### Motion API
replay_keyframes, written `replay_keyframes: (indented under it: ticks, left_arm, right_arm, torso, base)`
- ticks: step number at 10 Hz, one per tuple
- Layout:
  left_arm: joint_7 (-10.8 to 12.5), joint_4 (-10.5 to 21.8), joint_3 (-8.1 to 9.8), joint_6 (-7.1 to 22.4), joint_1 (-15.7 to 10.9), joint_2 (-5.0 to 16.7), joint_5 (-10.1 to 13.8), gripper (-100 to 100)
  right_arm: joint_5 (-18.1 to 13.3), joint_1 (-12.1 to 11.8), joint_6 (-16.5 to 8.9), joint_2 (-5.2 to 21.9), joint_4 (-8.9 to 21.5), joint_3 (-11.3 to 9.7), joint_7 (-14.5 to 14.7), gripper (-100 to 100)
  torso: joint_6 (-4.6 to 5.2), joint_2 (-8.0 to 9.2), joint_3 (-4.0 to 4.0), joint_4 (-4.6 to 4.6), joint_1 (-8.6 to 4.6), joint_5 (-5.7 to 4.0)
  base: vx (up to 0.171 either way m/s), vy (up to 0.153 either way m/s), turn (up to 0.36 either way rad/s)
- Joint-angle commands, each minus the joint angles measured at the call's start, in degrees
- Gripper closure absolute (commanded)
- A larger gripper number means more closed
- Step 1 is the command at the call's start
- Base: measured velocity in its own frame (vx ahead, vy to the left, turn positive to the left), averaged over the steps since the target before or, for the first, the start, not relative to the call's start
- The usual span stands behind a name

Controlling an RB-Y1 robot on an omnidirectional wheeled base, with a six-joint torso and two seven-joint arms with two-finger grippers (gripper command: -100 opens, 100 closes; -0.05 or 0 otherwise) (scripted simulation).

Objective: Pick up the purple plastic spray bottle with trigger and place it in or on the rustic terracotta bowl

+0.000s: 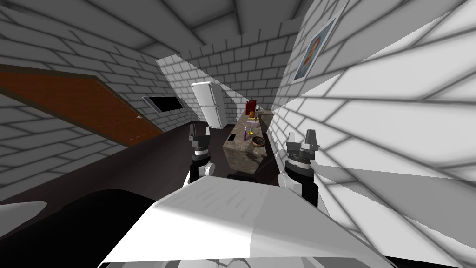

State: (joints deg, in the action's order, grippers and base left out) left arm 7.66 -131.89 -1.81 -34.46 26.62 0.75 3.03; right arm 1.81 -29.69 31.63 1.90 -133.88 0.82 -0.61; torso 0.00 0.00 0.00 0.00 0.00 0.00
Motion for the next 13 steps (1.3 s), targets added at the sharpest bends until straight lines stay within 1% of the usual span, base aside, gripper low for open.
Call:
replay_keyframes:
  ticks: [1,4,7,9,10,11,12,13]
  left_arm:
    - [0.0,0.0,0.00,0.0,0.0,0.0,0.0,0]
    - [0.0,0.0,-0.01,0.0,0.0,0.0,0.0,0]
    - [0.0,0.0,-0.01,0.0,0.0,0.0,0.0,0]
    - [0.0,0.0,-0.02,0.0,0.0,0.0,0.0,0]
    - [0.0,0.0,-0.02,0.0,0.0,0.0,0.0,0]
    - [0.0,0.0,-0.02,0.0,0.0,0.0,0.0,0]
    - [0.0,0.0,-0.01,0.0,0.0,0.0,0.0,0]
    - [0.0,0.0,-0.01,0.0,0.0,0.0,0.0,0]
  right_arm:
    - [0.6,1.4,-1.2,2.1,1.2,0.5,0.0,-100]
    - [2.0,4.7,-4.0,4.4,4.2,1.5,0.1,-100]
    - [4.0,9.7,-8.3,5.9,8.4,3.1,0.1,-100]
    - [5.7,13.1,-11.5,6.5,11.9,4.3,-0.2,-100]
    - [5.7,13.8,-11.7,6.5,11.9,4.3,-0.2,-100]
    - [6.6,16.0,-13.7,6.7,13.7,5.0,-0.3,-100]
    - [6.6,16.0,-13.7,6.7,13.7,5.0,-0.3,-100]
    - [7.6,18.3,-15.7,6.9,15.7,5.8,-0.6,-100]
  torso:
    - [0.00,0.00,0.00,0.00,0.00,0.00]
    - [0.00,0.15,0.09,0.03,0.41,0.09]
    - [0.00,0.22,0.13,0.05,0.66,0.14]
    - [-0.01,0.19,0.11,0.04,0.73,0.16]
    - [-0.01,0.22,0.12,0.05,0.84,0.19]
    - [-0.01,0.17,0.10,0.04,0.67,0.17]
    - [0.00,0.15,0.09,0.03,0.56,0.13]
    - [0.00,0.11,0.07,0.03,0.43,0.12]
  base:
    - [-0.021,0.052,-0.052]
    - [-0.054,0.117,-0.075]
    - [-0.063,0.171,-0.100]
    - [-0.069,0.205,-0.094]
    - [-0.056,0.163,-0.055]
    - [-0.053,0.134,-0.084]
    - [-0.044,0.103,-0.038]
    - [-0.049,0.114,-0.082]
